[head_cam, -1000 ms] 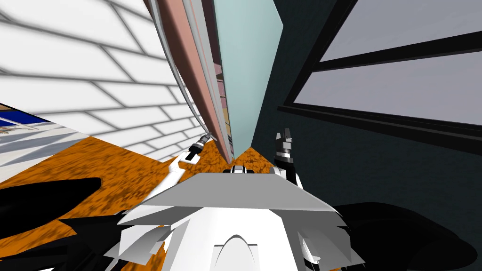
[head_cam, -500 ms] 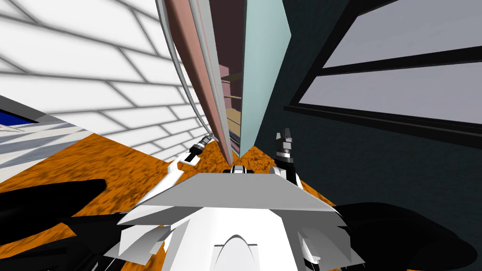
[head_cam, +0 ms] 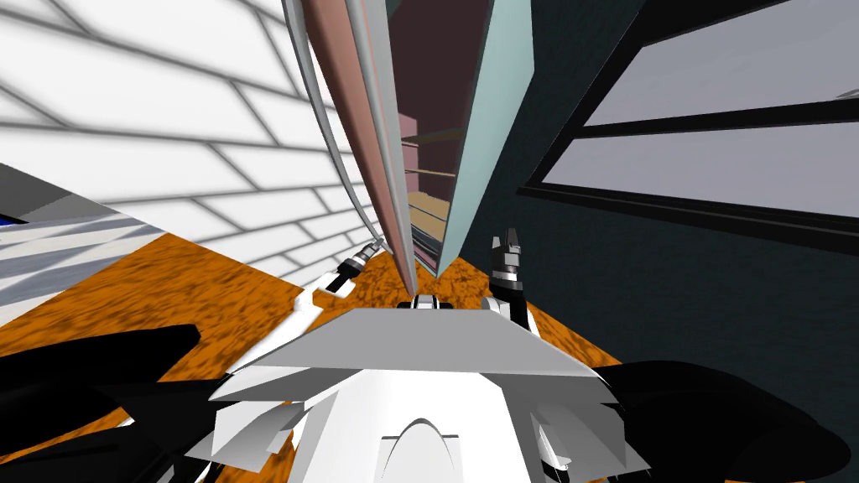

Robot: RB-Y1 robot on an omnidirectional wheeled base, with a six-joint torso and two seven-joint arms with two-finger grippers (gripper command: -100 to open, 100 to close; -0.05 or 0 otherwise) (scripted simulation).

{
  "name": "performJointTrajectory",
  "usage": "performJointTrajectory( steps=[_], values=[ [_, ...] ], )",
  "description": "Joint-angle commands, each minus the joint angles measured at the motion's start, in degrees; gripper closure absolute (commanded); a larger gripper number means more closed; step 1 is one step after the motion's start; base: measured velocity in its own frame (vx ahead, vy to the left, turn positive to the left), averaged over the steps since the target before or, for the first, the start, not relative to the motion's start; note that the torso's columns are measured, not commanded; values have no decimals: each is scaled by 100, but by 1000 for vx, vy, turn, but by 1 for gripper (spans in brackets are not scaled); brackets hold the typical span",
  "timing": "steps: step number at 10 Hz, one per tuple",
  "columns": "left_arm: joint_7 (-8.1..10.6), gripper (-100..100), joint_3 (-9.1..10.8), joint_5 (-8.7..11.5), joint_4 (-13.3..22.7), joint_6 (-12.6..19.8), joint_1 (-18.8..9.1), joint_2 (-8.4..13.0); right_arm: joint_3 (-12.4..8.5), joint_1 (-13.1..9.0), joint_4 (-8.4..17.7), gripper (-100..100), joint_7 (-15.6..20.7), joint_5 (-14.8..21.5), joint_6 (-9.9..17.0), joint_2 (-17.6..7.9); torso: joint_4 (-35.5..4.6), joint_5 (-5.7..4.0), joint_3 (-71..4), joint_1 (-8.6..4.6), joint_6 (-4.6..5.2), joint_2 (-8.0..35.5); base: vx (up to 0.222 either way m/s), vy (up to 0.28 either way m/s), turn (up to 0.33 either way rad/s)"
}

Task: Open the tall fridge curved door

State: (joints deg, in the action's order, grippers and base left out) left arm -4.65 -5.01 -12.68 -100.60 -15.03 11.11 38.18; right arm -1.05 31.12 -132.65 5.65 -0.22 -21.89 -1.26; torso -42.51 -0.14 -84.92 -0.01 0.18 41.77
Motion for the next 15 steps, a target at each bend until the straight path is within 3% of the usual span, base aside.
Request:
performJointTrajectory(
  steps=[1,2,4,6,12,15],
  values=[
    [27,100,-56,8,-58,-37,30,46,0,0,0,0,0,0,0,0,4,2,3,2,0,7,-36,149,-7],
    [50,100,-145,-1,-172,-156,108,137,1,1,0,0,0,0,0,2,23,2,3,-44,0,2,-5,217,-20],
    [74,100,-225,-6,-272,-256,174,219,0,1,0,0,0,0,0,-1,14,20,8,57,-7,10,18,360,-54],
    [123,100,-383,-15,-473,-455,308,383,-1,1,0,0,0,0,0,-1,14,8,-30,33,10,-47,3,372,-39],
    [197,100,-621,-30,-774,-755,507,629,1,1,0,0,0,0,0,1,28,1,-7,-49,27,-11,-14,271,-25],
    [197,100,-621,-30,-774,-755,507,629,2,1,0,0,0,0,0,2,36,1,29,-88,18,38,-13,133,9]
  ],
)
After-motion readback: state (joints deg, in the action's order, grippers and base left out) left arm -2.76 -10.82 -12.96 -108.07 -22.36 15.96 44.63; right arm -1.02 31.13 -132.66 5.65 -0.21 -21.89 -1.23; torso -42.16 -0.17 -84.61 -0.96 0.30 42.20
